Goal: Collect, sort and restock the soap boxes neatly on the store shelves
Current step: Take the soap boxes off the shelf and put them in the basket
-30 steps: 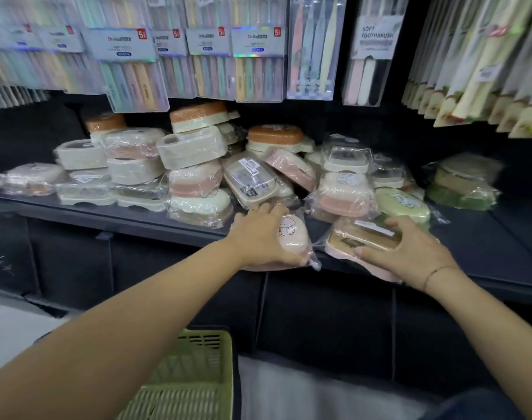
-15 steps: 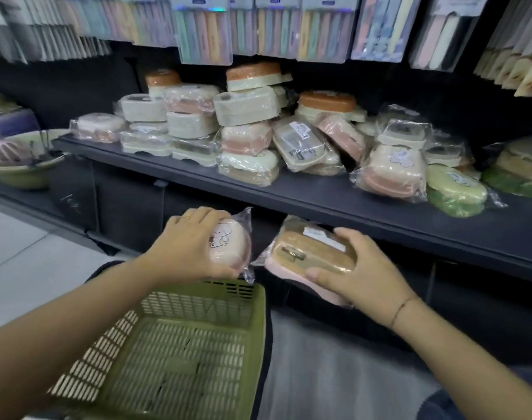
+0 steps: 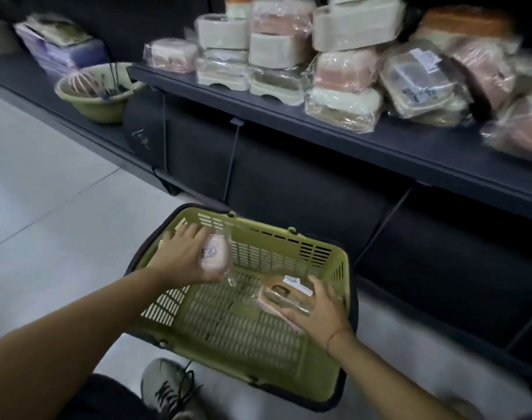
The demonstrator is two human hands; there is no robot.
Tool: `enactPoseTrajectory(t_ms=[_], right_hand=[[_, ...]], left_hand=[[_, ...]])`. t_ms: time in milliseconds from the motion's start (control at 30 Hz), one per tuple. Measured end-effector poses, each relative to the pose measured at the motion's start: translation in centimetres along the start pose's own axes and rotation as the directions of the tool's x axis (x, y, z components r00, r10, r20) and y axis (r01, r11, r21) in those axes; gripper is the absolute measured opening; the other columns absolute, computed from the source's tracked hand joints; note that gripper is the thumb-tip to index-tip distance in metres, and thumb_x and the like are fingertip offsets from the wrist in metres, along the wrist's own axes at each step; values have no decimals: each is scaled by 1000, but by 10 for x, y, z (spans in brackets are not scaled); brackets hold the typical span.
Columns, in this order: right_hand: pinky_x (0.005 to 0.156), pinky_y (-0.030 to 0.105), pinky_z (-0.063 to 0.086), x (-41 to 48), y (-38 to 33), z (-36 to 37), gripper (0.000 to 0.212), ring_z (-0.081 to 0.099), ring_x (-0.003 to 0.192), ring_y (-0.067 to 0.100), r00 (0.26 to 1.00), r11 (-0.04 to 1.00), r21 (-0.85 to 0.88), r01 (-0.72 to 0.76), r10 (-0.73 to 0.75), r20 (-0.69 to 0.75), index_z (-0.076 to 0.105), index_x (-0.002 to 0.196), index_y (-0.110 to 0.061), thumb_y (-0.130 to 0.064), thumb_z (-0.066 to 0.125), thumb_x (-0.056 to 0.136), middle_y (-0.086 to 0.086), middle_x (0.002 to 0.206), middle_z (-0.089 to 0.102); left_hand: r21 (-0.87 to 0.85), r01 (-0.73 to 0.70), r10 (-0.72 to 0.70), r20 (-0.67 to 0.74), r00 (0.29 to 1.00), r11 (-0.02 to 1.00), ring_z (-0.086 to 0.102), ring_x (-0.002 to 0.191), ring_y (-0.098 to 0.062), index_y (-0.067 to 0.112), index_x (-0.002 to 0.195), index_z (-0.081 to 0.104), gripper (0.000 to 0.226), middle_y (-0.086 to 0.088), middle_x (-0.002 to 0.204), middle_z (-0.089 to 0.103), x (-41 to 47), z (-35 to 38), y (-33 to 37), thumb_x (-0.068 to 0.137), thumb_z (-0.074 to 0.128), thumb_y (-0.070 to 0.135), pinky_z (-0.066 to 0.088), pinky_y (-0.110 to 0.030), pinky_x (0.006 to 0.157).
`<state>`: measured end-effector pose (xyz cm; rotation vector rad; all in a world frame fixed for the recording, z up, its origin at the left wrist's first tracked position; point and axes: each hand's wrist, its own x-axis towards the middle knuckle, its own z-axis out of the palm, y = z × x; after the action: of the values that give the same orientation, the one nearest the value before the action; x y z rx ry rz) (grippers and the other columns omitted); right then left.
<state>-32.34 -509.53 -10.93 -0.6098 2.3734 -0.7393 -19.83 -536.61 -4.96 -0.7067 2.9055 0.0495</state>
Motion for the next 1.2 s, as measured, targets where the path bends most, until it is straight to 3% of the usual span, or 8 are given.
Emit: enactPoseTrajectory(t_ms=[267,467,700,800,867,933,1100,1200], right_hand=[[110,47,26,16,28,-8,96,24,138,31,970,923,-299,-241,215,-116,24,149,-29,-75,59,72,4,152,30],[111,63,2,22,16,9,96,19,143,30,946,742,-647,-176,310,98,25,148,-30,-77,59,71,0,156,22],[109,39,23,50,35,65,99,24,135,24,979,905,-395,-156,194,57,16,151,-32,-80,52,72,-3,149,26],[115,36,21,81,59,90,92,21,140,26,988,943,-310,-124,147,52,14,153,-27,-53,66,82,3,154,19],[118,41,22,90,65,100,92,15,145,28,988,955,-267,-131,147,43,12,154,-27,-43,69,84,3,159,9],[119,44,15,92,67,104,97,8,147,30,983,936,-304,-179,184,-12,7,154,-28,-53,66,82,4,161,0],[94,39,43,83,64,103,96,36,135,31,926,919,-128,-373,361,-108,11,153,-21,-70,54,81,13,154,21],[97,42,44,87,63,101,91,34,137,31,944,944,-31,-329,328,-16,8,154,-18,-55,59,88,14,155,24]], left_hand=[[-5,-243,238,218,946,970,30,136,-25,23,148,24,104,-2,148,32,38,89,68,68,57,82,25,-48,114],[43,-260,241,255,937,965,27,139,-26,19,149,23,99,-4,151,29,62,153,75,75,53,77,18,-49,115],[150,-373,318,296,901,916,27,145,-28,22,155,19,103,-6,158,29,79,192,45,75,60,73,13,-49,118],[145,-313,269,261,927,939,35,141,-34,19,152,17,110,-15,154,36,68,202,31,69,72,66,23,-50,113],[171,-315,269,246,931,934,6,149,-37,22,153,-5,96,-17,161,7,55,209,21,87,54,60,9,-51,118],[162,-327,284,241,928,931,-3,150,-36,24,155,-1,73,-17,162,-2,42,216,12,97,21,62,0,-51,120],[204,-273,193,343,919,940,6,146,-40,30,152,-18,76,-14,162,4,26,224,10,87,-21,68,-18,-50,113],[161,-253,183,356,916,954,-22,142,-41,31,137,-45,83,-13,153,-32,27,219,17,64,-43,71,-22,-48,113]])
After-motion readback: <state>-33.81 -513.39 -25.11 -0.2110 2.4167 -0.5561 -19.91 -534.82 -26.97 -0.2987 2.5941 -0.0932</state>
